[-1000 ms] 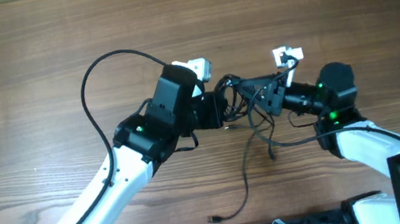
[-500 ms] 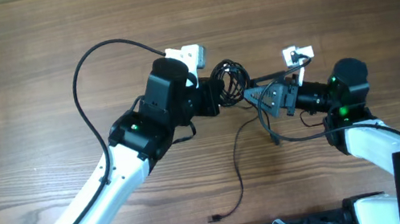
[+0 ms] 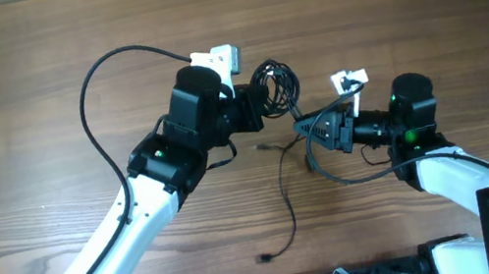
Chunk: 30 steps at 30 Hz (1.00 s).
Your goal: Untangle cables
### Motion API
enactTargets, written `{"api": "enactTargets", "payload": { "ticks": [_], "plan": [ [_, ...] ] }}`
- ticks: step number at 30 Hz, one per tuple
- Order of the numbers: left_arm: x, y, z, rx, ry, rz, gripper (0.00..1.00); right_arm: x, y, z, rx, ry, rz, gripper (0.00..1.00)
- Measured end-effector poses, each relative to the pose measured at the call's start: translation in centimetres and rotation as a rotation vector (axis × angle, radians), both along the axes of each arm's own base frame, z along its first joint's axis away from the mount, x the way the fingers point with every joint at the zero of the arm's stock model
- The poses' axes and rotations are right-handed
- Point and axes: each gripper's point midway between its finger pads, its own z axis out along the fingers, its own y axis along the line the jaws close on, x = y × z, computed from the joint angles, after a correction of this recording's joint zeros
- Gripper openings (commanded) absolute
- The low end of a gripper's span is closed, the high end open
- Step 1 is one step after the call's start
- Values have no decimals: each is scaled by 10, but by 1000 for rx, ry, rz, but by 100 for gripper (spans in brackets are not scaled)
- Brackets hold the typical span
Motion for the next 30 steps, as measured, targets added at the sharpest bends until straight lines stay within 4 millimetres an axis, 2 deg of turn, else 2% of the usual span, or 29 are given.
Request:
{"api": "enactTargets", "payload": {
  "ticks": [4,9,14,22,26,30],
  "plan": [
    [-3,1,-4,8,18,1,4,-5,3,12,30,-48,45,4],
    [-3,2,-6,14,24,4,4,-15,8,44,102,-141,131,4],
    [-6,-1,-6,30,9,-21,4,-23,9,62,147,-138,176,4],
    [-15,-12,-5,50,-25,-92,4,-15,8,58,158,-52,125,4],
    [-21,-21,2,32,-64,-174,4,1,3,25,110,94,0,4],
    [-36,-31,4,12,-78,-290,4,9,1,26,90,31,-38,4]
  ]
}}
